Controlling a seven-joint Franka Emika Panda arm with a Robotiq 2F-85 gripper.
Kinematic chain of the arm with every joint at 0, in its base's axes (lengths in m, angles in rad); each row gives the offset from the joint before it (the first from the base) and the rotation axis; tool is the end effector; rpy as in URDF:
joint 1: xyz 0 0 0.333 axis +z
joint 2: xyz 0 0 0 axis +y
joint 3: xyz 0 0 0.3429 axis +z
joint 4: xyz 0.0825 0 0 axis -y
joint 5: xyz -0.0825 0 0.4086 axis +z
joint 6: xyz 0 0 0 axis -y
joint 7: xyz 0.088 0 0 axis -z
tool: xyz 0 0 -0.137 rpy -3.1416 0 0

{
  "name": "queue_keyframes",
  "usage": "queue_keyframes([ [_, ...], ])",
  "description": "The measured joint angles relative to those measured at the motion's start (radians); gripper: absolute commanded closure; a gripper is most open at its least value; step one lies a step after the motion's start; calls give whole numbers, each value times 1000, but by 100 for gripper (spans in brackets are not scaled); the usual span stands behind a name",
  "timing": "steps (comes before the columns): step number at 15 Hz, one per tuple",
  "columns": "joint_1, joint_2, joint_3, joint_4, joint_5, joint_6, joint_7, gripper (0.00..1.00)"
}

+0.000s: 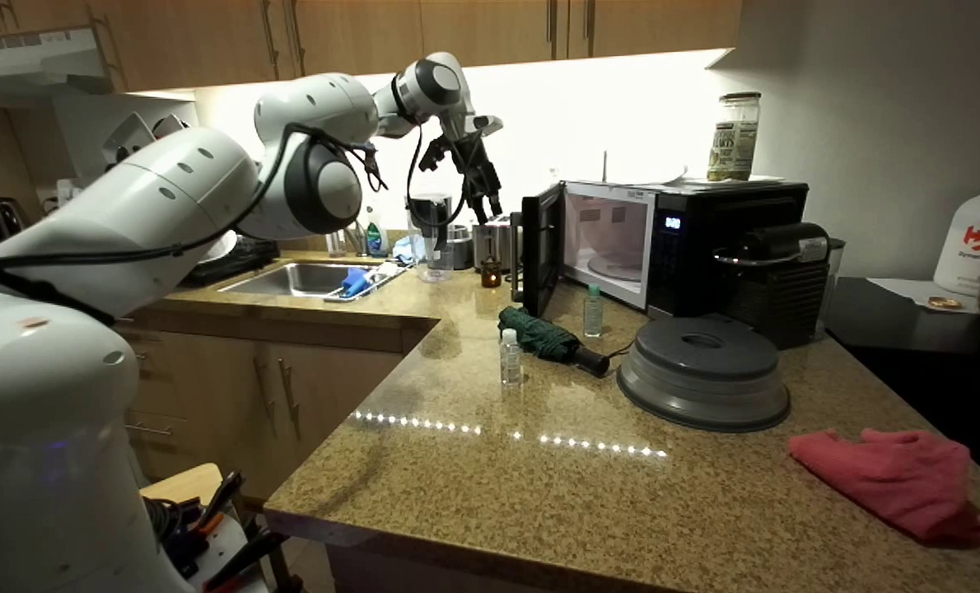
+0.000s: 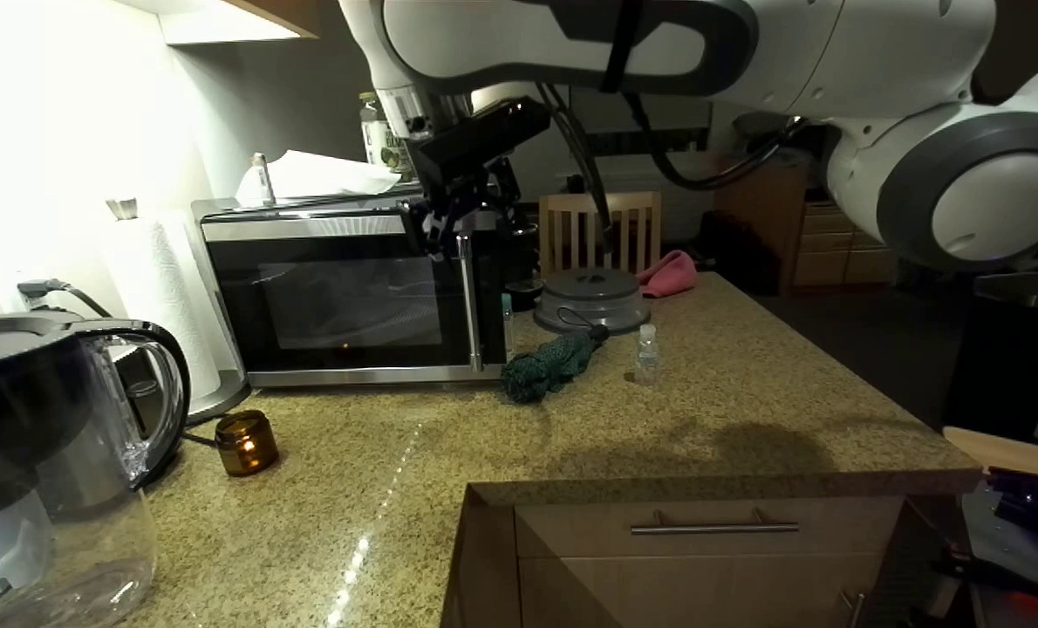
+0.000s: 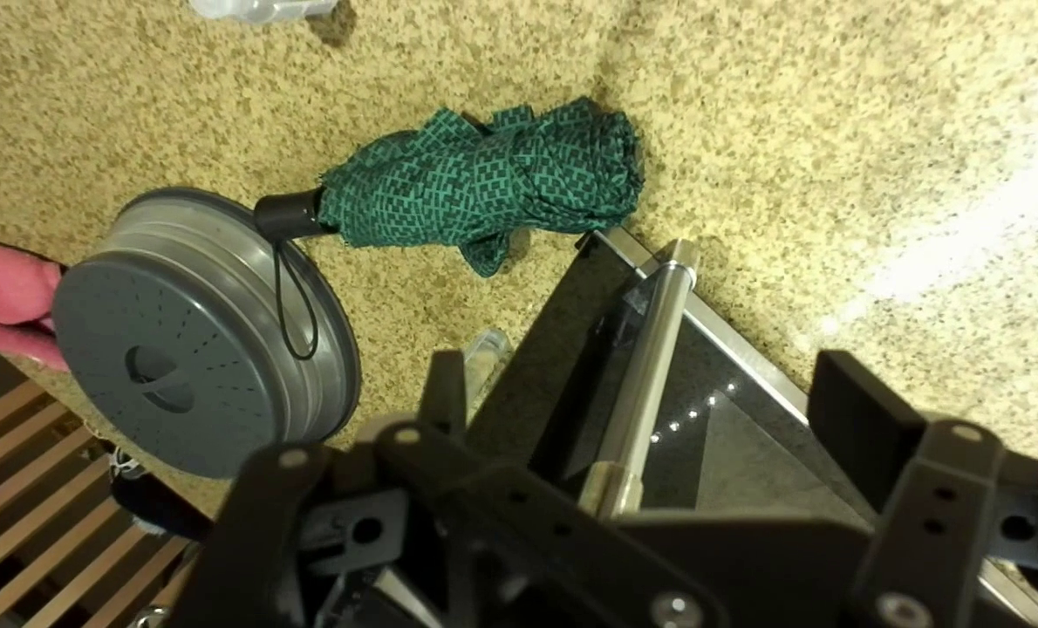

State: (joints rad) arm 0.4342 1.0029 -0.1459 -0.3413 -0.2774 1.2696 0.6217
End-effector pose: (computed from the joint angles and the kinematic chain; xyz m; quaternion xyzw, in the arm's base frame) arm 0.7476 0.2520 0.4907 0.9660 -0.1682 0.0625 0.1864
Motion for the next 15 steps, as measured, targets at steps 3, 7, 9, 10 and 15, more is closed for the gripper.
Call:
queue_keyframes([
  [3, 0, -34, 0, 0, 0, -6, -25, 0],
  [7, -11, -72, 0, 0, 0, -6, -58, 0],
  [9, -25, -85, -1, 0, 0, -6, -67, 0],
  [10, -36, -90, -2, 0, 0, -6, -69, 0],
  [15, -91, -101, -5, 0, 0, -6, -69, 0],
])
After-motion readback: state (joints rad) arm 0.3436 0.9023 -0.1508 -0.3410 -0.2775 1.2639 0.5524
